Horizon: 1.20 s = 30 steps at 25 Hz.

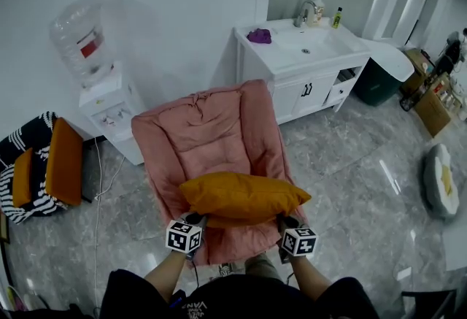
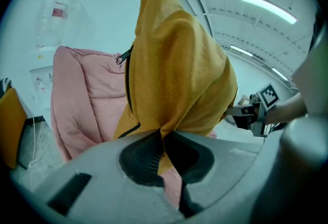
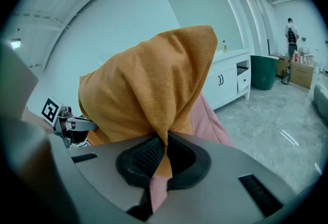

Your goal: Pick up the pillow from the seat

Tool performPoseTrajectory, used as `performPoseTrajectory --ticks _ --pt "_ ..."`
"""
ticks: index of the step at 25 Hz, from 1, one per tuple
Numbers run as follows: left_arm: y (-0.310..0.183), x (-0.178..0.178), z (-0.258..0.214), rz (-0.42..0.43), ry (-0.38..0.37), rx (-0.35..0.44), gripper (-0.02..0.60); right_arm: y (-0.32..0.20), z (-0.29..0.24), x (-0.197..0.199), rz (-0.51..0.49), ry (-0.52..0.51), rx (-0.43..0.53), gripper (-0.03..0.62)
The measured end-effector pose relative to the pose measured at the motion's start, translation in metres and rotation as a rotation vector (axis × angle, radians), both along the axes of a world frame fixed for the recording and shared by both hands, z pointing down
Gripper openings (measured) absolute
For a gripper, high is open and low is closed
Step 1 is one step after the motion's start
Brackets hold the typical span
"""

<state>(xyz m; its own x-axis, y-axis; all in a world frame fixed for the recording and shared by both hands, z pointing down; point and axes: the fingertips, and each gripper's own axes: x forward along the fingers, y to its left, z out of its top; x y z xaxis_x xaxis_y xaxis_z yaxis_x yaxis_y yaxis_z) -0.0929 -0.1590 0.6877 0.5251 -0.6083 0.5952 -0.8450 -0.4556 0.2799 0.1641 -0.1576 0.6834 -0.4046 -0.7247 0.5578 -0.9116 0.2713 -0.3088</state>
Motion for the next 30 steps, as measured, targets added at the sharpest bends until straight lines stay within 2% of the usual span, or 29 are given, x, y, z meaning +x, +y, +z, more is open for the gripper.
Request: performPoseTrajectory --ticks 4,9,16,30 --pt "0.004 -0.005 -0.02 0.013 0.005 0.044 0.021 0.008 -0.032 -0.005 0.009 -0.009 0.076 0.009" --pt "0.002 -0.011 -0.049 0.004 0.054 0.105 0.021 0.012 -0.074 -0.012 0.023 -0.028 0.174 0.009" --pt "0.006 -0.003 -0.115 0.074 0.086 0.261 0.021 0.016 -0.147 -0.005 0.073 -0.049 0.311 0.009" --pt "0.019 -0.015 -0.237 0.1 0.136 0.508 0.021 0.036 -0.271 -0.016 0.057 -0.135 0.551 0.011"
